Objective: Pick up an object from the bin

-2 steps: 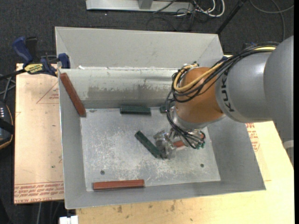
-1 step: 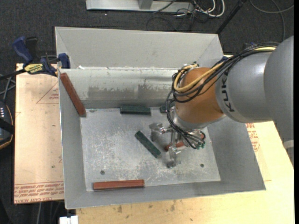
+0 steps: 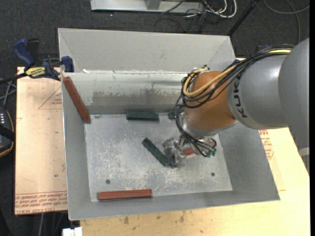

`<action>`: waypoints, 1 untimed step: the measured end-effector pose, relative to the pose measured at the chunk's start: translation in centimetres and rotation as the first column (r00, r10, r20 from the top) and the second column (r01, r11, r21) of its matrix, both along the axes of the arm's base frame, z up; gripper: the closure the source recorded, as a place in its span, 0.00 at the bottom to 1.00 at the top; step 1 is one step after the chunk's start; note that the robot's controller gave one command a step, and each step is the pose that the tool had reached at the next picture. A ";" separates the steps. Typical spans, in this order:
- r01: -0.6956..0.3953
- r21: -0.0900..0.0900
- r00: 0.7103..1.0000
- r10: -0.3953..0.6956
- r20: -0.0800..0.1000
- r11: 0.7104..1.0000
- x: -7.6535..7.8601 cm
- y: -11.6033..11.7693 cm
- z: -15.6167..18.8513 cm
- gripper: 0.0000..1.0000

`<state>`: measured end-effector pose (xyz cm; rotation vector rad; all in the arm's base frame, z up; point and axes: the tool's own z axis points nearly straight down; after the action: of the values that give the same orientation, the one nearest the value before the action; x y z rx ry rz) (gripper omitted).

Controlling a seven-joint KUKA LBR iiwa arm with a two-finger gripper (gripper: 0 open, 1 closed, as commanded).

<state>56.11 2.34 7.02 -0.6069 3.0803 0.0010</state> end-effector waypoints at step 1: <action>0.000 0.000 1.000 0.000 0.001 1.000 0.0 0.0 0.0 0.00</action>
Offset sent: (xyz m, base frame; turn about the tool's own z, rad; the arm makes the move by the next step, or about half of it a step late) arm 0.0000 0.0000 0.0000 0.0000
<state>56.12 2.37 7.01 -0.6072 3.0792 0.0014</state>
